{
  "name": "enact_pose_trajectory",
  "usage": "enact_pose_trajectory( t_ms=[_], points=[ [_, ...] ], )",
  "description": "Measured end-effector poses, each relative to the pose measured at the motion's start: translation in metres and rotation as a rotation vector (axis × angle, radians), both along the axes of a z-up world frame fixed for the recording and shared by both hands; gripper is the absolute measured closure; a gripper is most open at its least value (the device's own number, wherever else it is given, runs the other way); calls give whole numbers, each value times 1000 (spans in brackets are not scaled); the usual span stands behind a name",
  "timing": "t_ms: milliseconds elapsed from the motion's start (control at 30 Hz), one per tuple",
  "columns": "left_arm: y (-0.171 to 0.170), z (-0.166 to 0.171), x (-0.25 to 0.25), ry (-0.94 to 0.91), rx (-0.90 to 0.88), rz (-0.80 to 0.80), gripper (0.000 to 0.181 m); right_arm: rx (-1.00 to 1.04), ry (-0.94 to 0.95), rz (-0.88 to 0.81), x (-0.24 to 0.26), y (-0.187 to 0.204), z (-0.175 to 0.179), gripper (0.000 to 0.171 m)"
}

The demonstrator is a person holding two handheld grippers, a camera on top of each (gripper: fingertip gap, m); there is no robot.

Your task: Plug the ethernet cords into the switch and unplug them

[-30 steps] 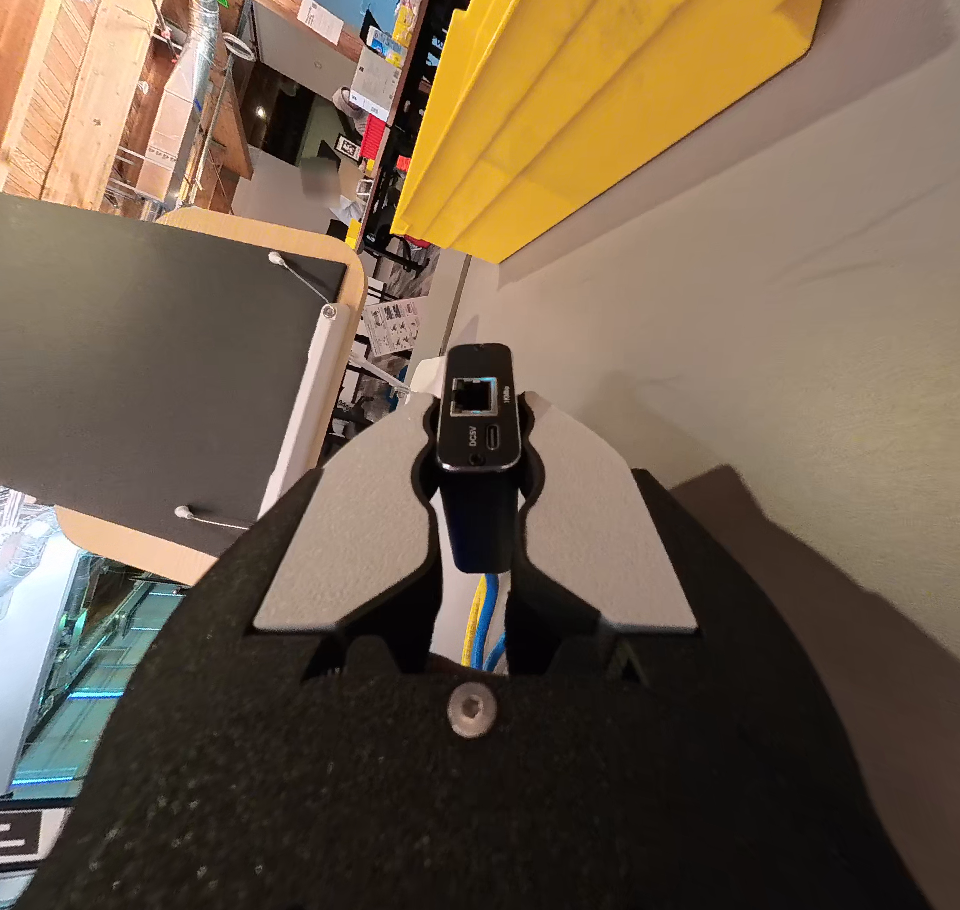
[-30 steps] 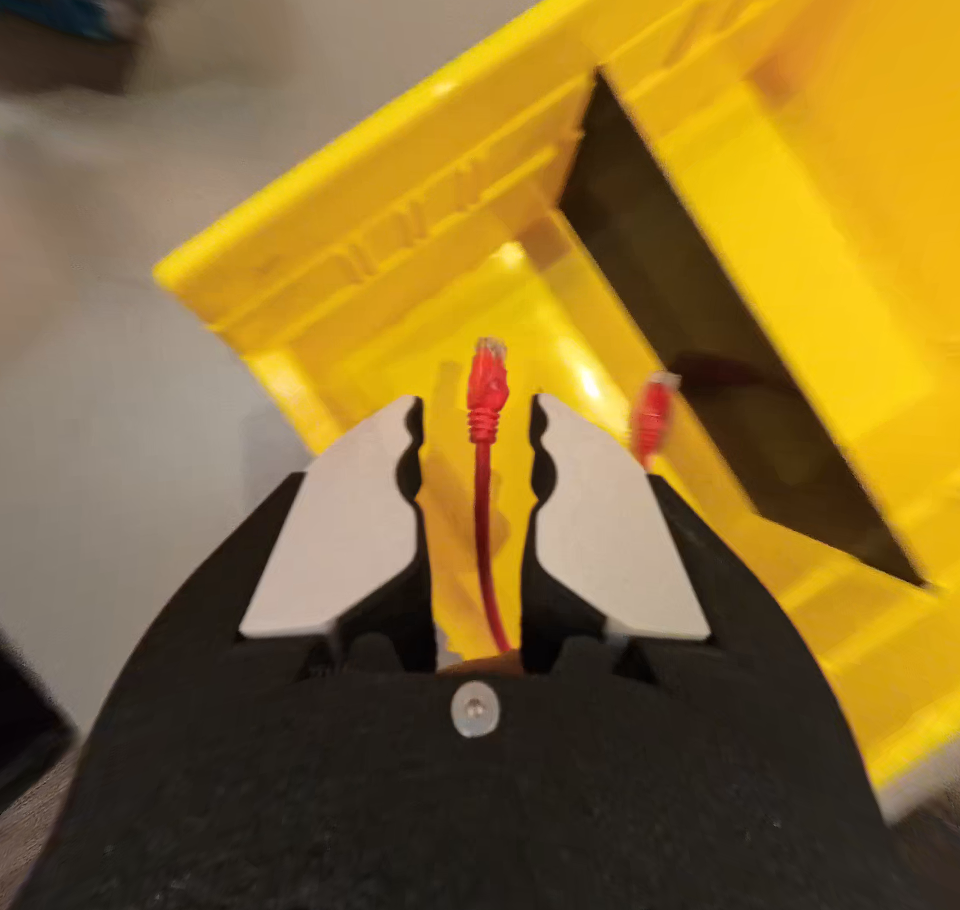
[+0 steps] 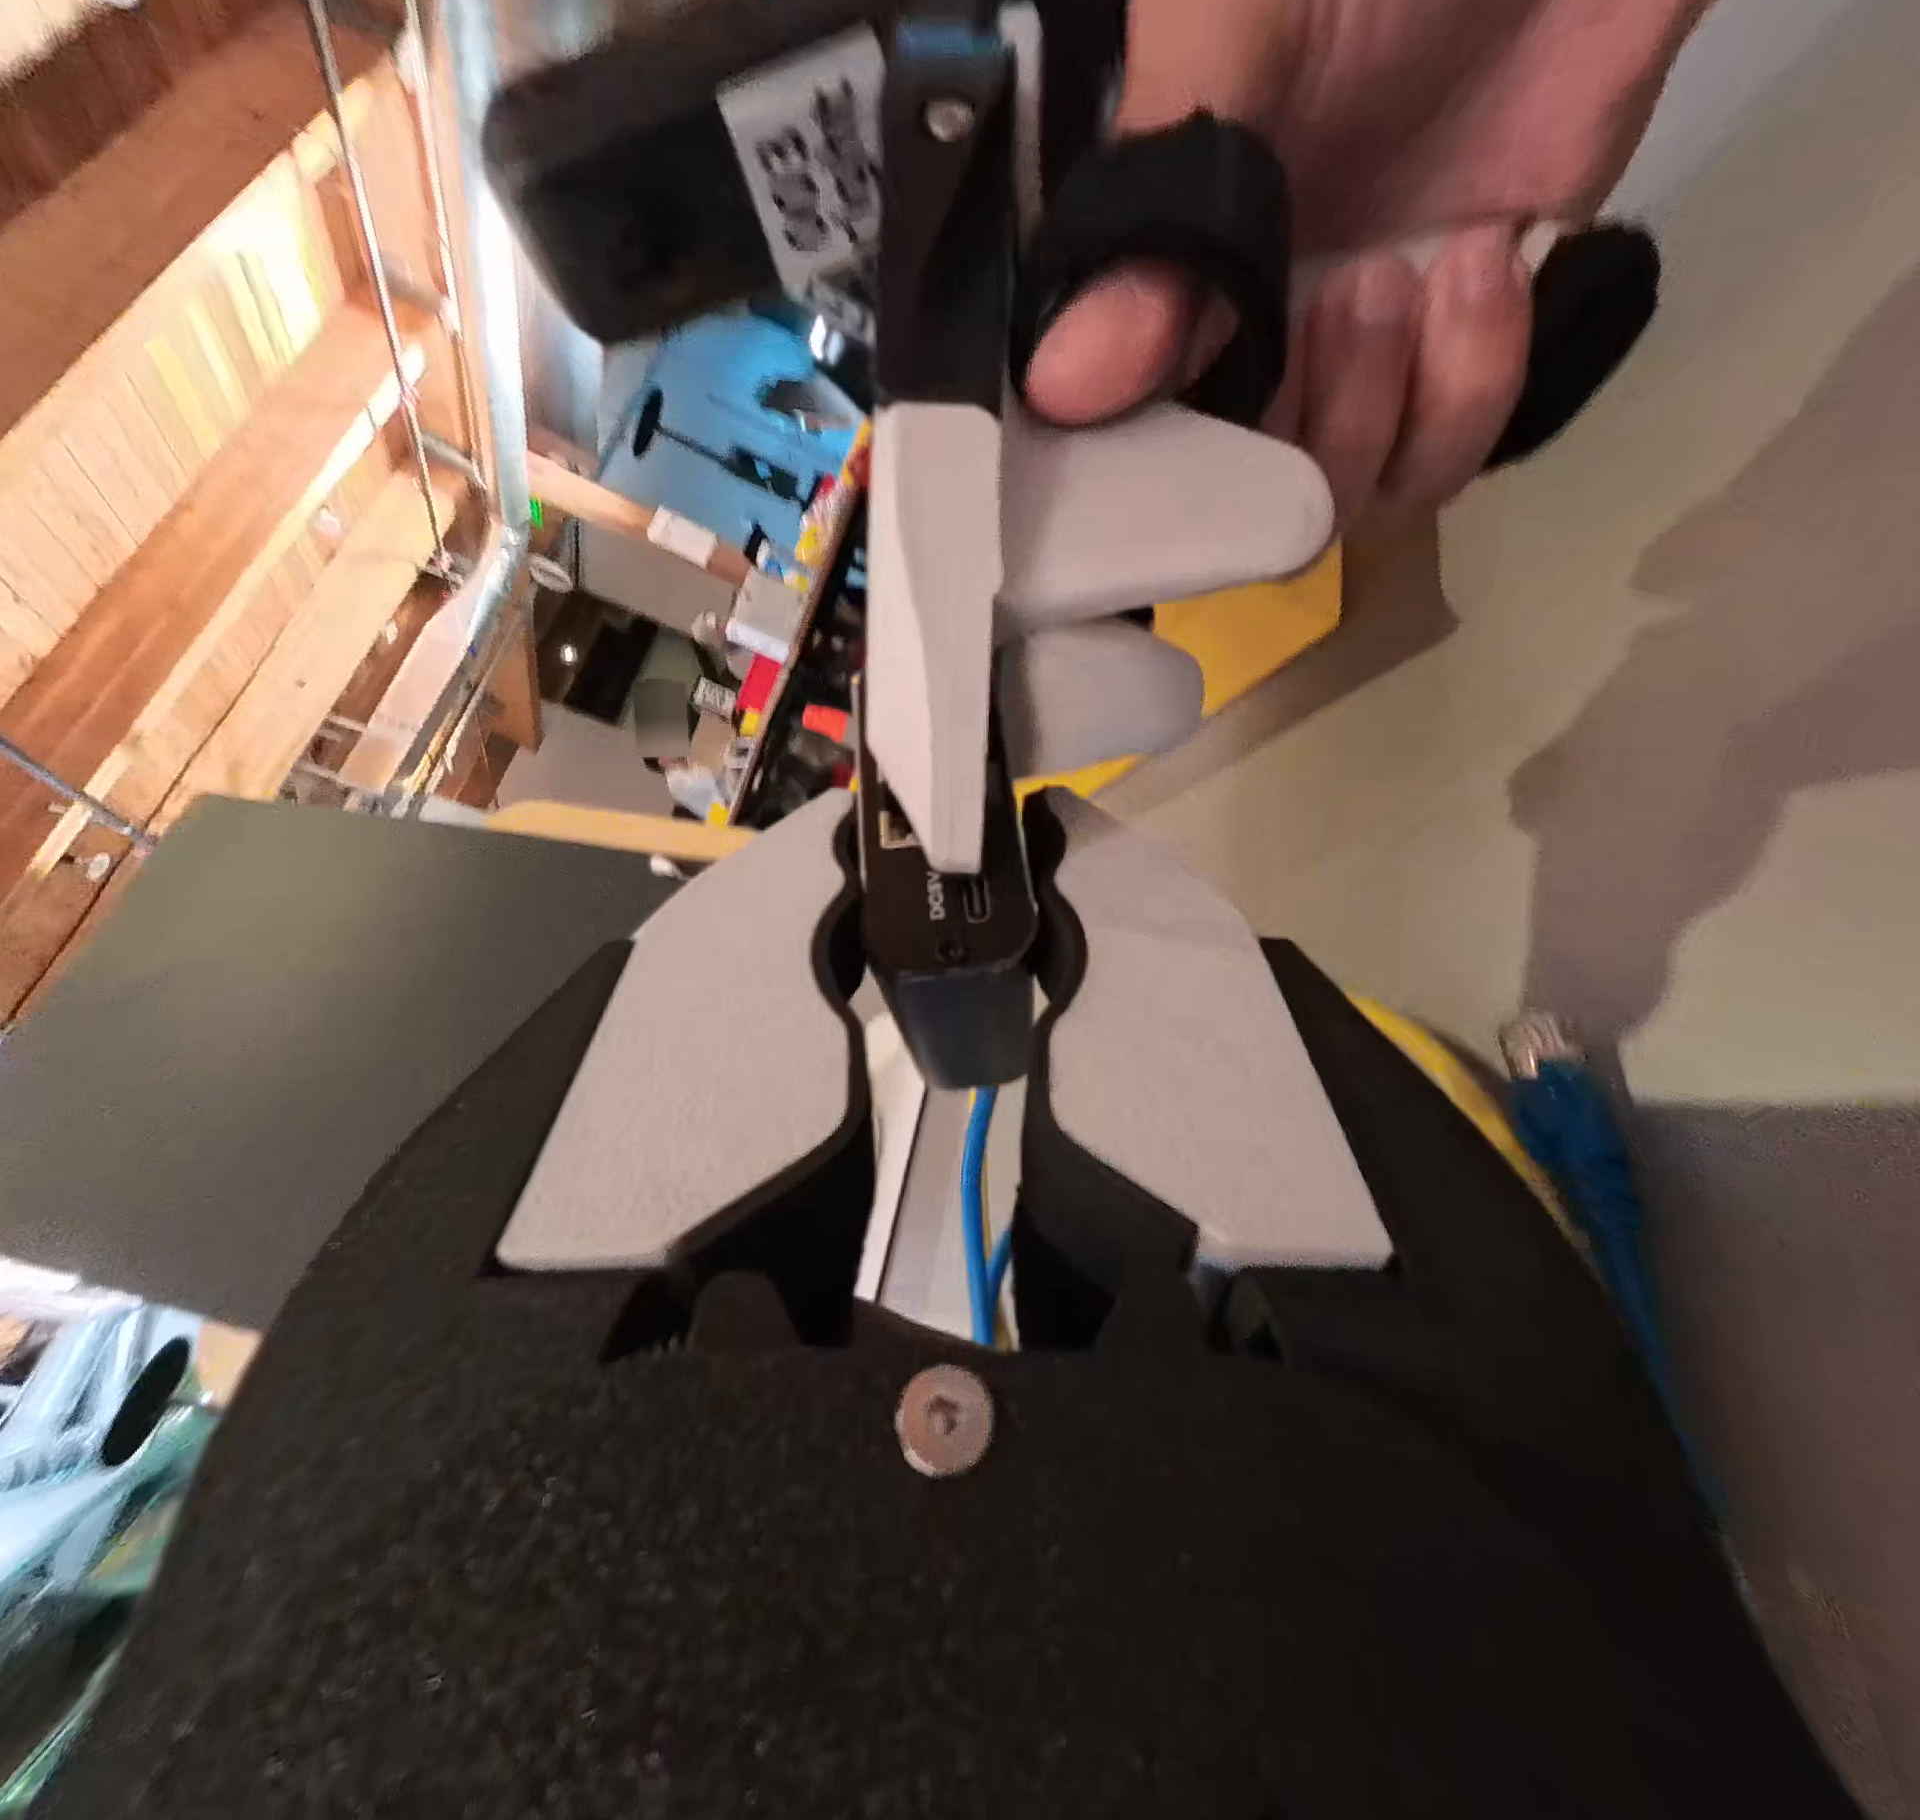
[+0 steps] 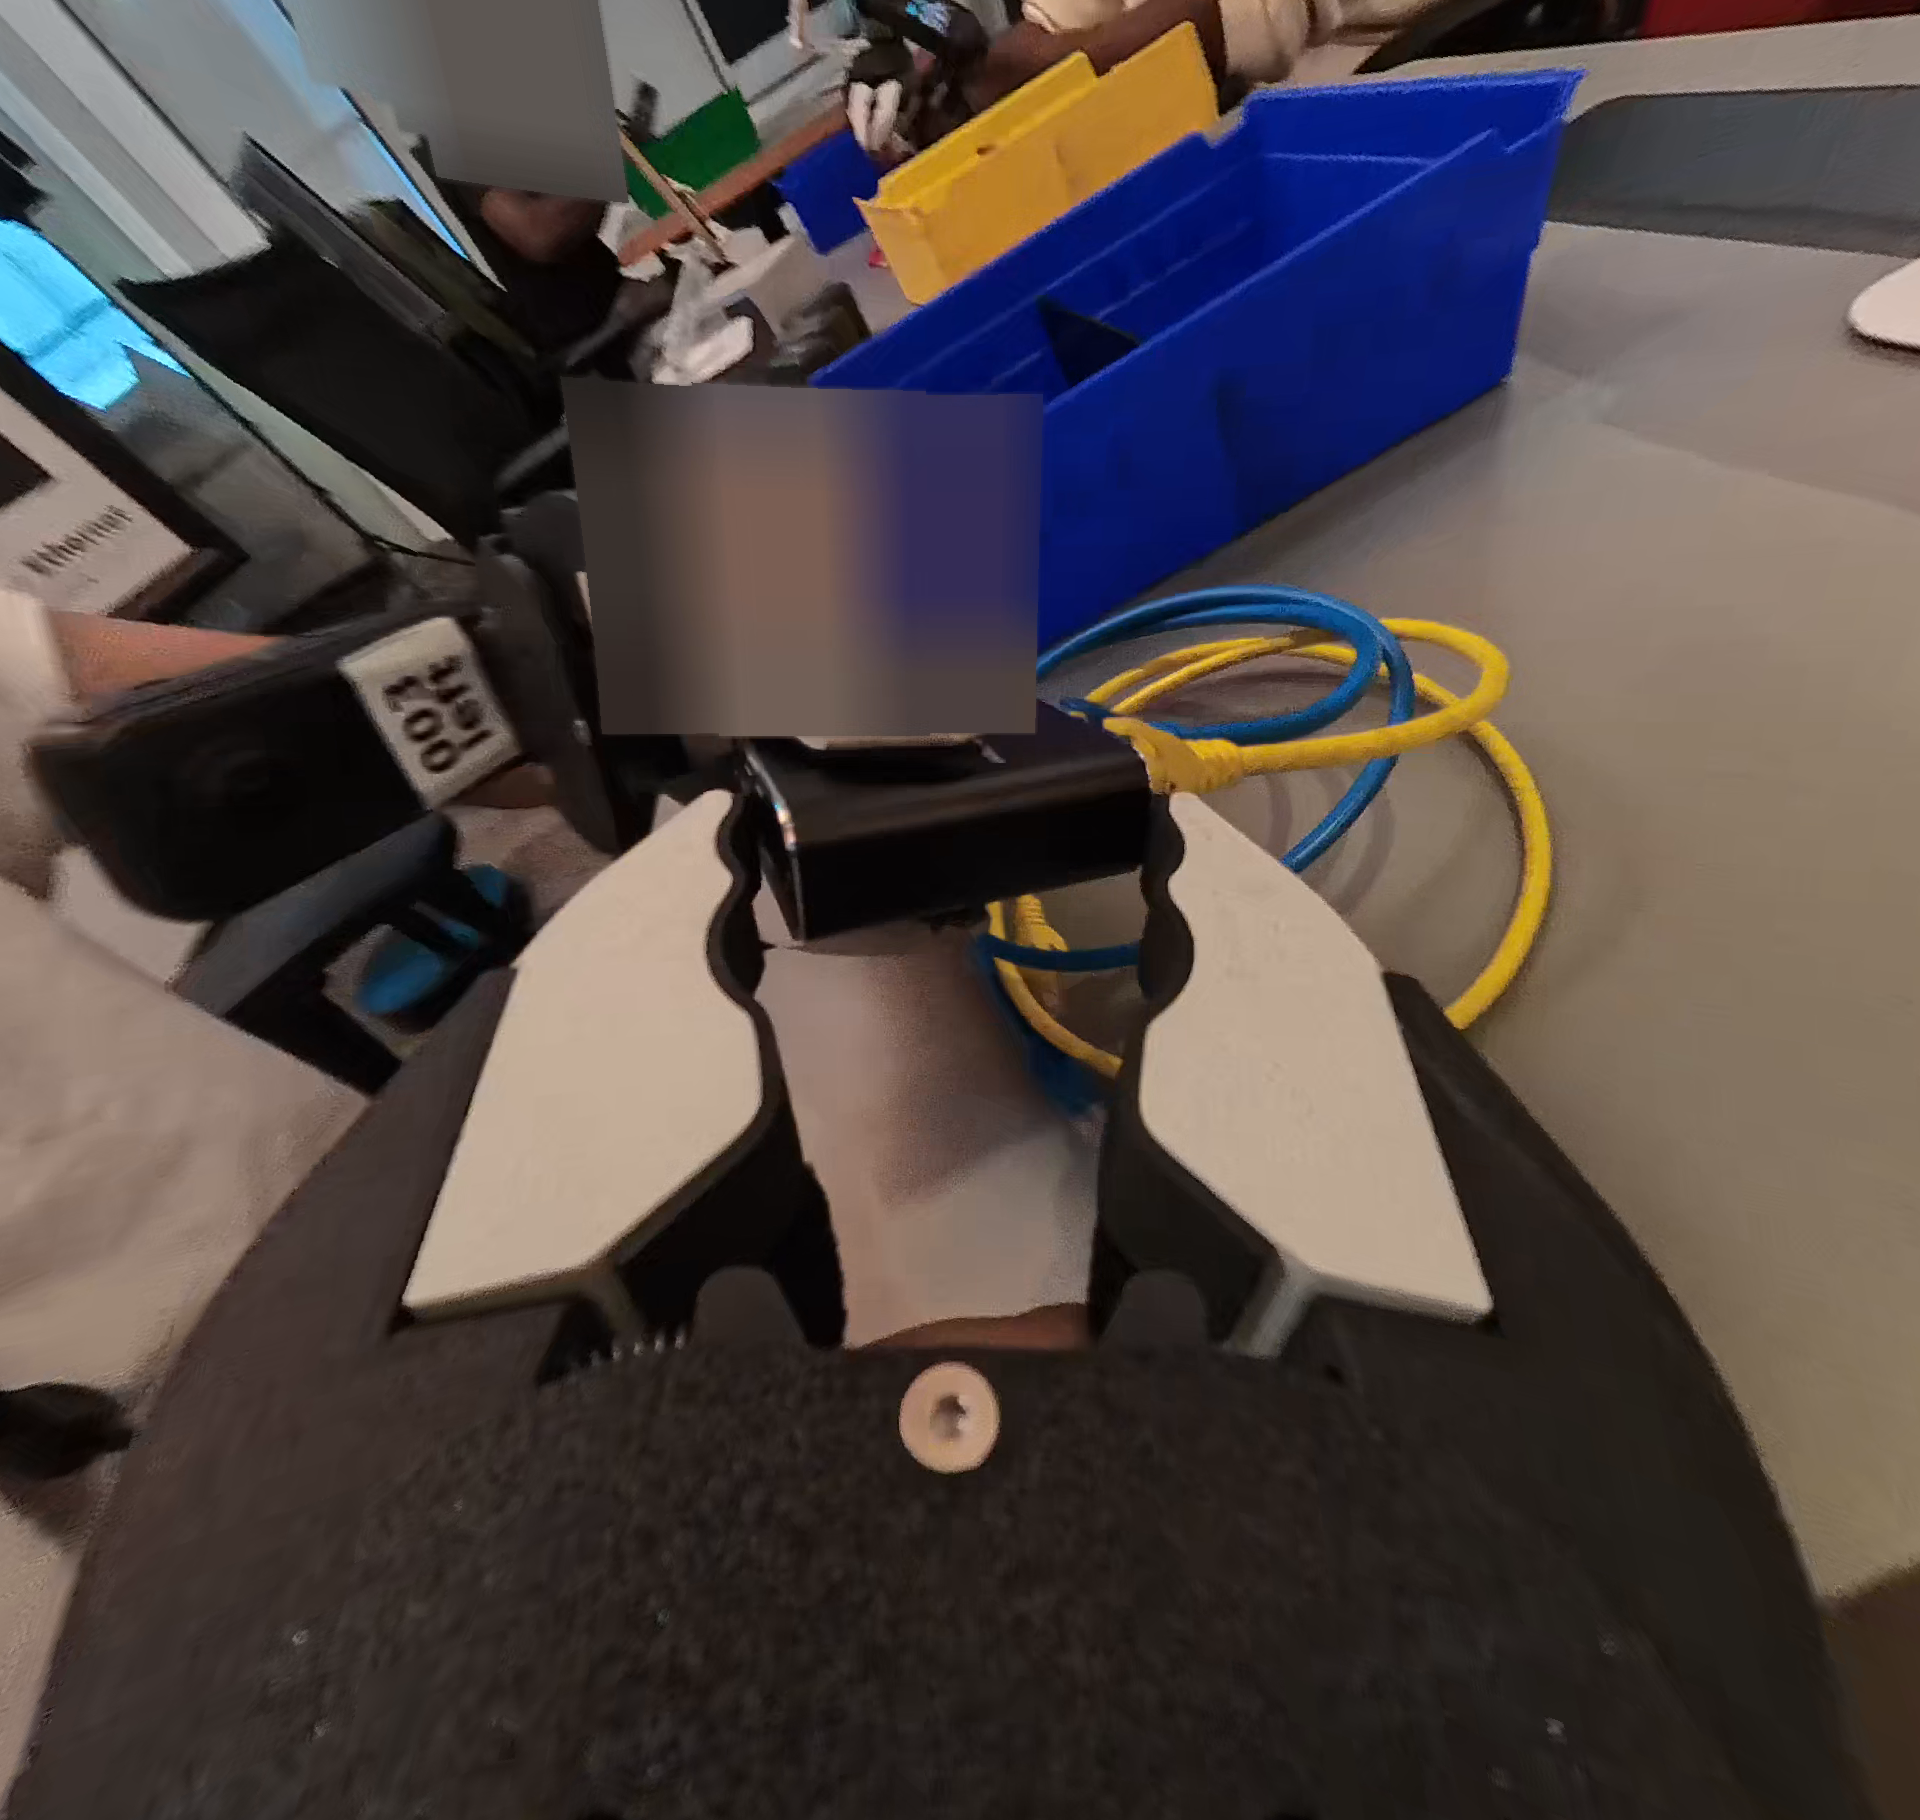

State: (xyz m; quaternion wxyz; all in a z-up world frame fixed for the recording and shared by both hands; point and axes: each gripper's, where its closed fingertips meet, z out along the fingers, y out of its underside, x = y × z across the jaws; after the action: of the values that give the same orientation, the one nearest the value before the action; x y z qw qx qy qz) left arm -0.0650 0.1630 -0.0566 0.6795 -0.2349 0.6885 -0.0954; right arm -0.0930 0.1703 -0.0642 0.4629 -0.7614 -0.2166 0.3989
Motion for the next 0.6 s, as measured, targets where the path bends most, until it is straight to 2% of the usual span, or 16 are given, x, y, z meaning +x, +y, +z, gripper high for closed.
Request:
enact_pose_trajectory(
  t_ms=[100, 167, 233, 300, 367, 433, 500, 600],
  points=[
    [11, -12, -15, 61, -49, 117, 148, 64, -168, -155, 16, 12, -10, 101],
    [17, -20, -32, 86, -236, 170, 148, 160, -322, -308, 35, 21, -11, 101],
    [24, -27, -44, 100, -545, 235, 143, 289, -528, -414, 45, 24, -11, 101],
    [23, -28, -47, 112, -942, 241, 127, 430, -711, -482, 45, 24, -7, 101],
    [15, -20, -43, 125, -1289, 163, 112, 551, -841, -486, 35, 21, -5, 101],
    [12, -10, -37, 143, -1519, 80, 103, 648, -906, -474, 20, 17, -2, 101],
    [11, -7, -31, 174, -1651, 15, 99, 740, -945, -460, 6, 11, 4, 101],
    [0, -12, -26, 266, -1684, -37, 100, 867, -1013, -435, -14, 2, 11, 102]
  ],
)
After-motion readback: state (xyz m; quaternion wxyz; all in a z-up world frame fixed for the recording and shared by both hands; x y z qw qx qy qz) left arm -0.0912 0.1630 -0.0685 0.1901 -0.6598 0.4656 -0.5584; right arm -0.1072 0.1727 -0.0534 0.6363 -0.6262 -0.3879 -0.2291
